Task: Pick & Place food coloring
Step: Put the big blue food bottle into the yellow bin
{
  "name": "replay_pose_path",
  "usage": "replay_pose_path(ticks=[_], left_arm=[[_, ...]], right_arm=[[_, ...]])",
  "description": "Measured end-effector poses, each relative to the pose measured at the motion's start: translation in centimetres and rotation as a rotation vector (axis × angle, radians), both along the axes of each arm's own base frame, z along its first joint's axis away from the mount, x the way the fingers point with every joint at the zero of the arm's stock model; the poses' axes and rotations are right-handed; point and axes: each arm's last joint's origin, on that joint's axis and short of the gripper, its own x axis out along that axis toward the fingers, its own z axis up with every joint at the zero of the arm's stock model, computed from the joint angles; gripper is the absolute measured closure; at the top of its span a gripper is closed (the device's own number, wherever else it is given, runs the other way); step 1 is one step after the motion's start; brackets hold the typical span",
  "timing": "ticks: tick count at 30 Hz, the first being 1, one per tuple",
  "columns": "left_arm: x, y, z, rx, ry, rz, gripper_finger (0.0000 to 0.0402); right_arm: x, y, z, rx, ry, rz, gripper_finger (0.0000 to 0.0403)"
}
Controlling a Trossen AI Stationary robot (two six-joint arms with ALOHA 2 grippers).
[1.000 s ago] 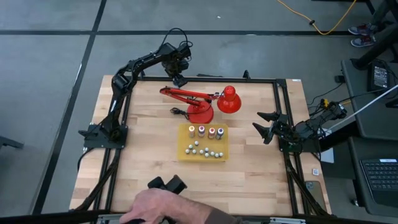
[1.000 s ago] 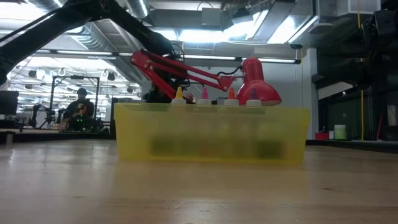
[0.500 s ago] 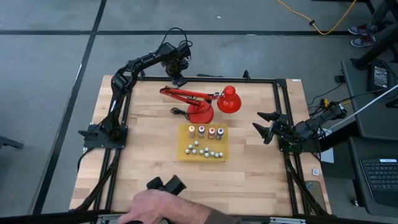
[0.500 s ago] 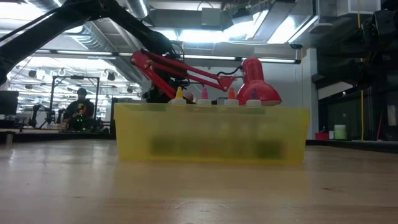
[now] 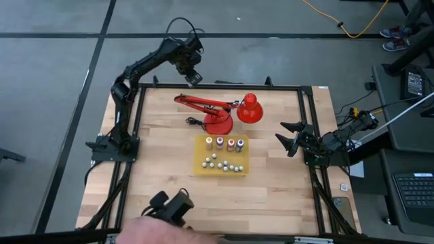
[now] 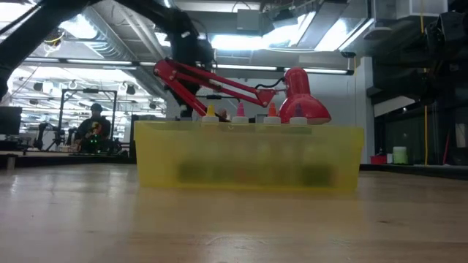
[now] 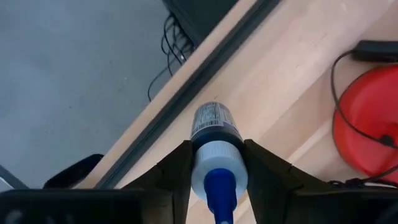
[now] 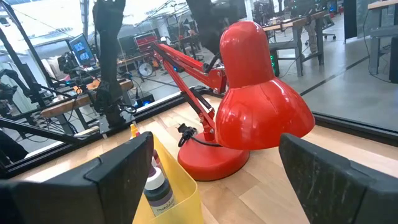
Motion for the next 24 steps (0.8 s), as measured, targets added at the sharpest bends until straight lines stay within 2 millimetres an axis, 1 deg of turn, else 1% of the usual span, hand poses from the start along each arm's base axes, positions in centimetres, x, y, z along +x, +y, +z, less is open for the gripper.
replay_pose_path(ticks=[3,6,10,15,24], left_arm=[[-0.9,-0.5,1.3,0.035,-0.01,0.035,0.0283],[-2.0,-1.0,2.2,0.07,0.008,0.063,0.0285],[-3.6,-2.3,3.3,0.101,0.016,0.089,0.0283],[-5.8,-4.8,3.8,0.105,0.014,0.114,0.0283],[-10.2,-9.9,5.0,0.145,-0.046,0.17,0.0283]], right_arm=[[0.0,0.0,0.0,0.0,0.0,0.0,0.0056],[0.0,0.0,0.0,0.0,0.0,0.0,0.0056],[0.0,0.0,0.0,0.0,0.0,0.0,0.0056],[0.0,0.0,0.0,0.001,0.0,0.0,0.0056],[0.0,0.0,0.0,0.0,0.0,0.0,0.0056]])
